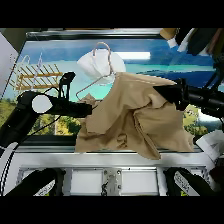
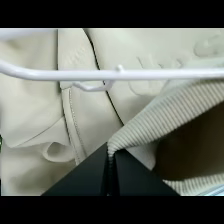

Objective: Fold the clothes and pants, and hang the long-sleeved shirts on hangers.

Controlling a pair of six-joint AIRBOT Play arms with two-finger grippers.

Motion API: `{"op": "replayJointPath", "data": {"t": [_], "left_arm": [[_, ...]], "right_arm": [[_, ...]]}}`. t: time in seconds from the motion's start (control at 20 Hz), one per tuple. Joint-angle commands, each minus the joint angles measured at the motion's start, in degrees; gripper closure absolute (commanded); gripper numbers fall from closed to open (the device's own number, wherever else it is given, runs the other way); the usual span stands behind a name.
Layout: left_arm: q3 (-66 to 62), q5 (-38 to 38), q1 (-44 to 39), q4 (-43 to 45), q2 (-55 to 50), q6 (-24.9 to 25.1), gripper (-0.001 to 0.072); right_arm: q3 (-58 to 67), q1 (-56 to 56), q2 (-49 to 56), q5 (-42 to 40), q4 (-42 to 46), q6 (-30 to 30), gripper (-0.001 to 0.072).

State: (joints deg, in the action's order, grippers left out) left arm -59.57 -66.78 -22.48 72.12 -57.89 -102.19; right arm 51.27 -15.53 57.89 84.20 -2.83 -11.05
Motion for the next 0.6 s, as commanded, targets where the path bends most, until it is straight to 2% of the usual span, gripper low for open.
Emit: {"op": "replayJointPath", "data": {"t": [0.0,0.15,0.4,0.55], "left_arm": [[-0.07,2.47,0.37,-0.22,0.11,-0.02,0.0686],[-0.07,4.11,1.31,-0.26,0.11,-0.02,0.0686],[-0.07,4.46,1.38,0.0,0.11,1.44,0.0686],[-0.07,3.74,3.65,-0.09,0.13,1.46,0.0686]], "right_arm": [[0.07,1.2,-0.59,-0.46,-5.95,-1.46,0.0691],[0.07,3.1,-0.59,-1.16,-8.85,-1.49,0.0692],[0.07,5.86,-0.59,-3.26,-9.01,-2.93,0.0691],[0.07,5.9,-0.59,-3.26,-8.98,-5.75,0.0691]]}}
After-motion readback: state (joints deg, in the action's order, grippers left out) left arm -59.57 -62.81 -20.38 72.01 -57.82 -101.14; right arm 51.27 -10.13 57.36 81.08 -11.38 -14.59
